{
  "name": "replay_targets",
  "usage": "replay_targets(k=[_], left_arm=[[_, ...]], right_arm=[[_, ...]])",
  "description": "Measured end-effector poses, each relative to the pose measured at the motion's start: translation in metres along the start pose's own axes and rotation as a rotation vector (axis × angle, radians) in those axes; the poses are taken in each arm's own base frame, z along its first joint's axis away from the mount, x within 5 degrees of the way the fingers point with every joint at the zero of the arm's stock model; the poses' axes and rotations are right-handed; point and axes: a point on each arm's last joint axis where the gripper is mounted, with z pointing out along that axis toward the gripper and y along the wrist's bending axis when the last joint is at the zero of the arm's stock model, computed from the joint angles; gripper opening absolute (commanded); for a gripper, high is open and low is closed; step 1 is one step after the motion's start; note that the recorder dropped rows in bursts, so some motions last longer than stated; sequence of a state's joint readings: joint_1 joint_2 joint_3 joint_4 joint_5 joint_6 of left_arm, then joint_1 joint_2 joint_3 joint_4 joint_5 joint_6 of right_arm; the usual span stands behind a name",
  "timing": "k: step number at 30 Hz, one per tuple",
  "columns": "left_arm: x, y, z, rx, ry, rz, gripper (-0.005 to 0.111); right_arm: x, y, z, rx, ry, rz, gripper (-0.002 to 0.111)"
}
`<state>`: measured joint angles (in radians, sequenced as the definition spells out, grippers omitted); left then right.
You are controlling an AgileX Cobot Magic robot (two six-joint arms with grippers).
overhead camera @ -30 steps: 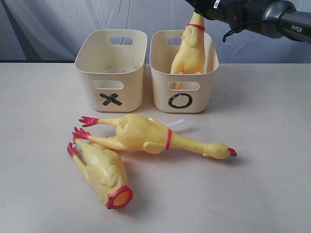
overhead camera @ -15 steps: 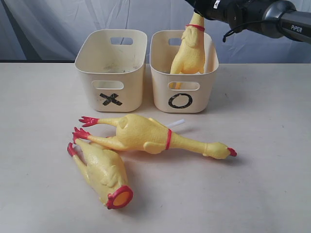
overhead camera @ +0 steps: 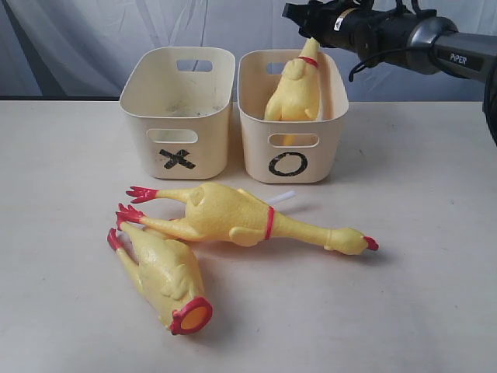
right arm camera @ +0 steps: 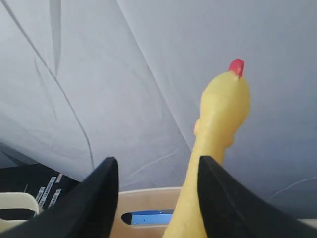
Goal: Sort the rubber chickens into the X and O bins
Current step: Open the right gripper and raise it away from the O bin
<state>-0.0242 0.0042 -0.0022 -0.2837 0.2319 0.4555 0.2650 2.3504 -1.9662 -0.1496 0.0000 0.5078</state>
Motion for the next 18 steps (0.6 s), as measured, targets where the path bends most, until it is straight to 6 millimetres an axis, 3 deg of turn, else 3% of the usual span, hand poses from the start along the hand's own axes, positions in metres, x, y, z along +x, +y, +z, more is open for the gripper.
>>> replay_targets(k=[8, 18], left_arm=[[0.0, 0.0, 0.0, 0.0, 0.0, 0.0, 0.0], [0.0, 0.0, 0.0, 0.0, 0.0, 0.0, 0.0]], right_arm=[[-0.005, 0.002, -0.002, -0.007, -0.015, 0.0, 0.048], [-0.049, 0.016, -0.036, 0.024, -0.007, -0.044, 0.047]])
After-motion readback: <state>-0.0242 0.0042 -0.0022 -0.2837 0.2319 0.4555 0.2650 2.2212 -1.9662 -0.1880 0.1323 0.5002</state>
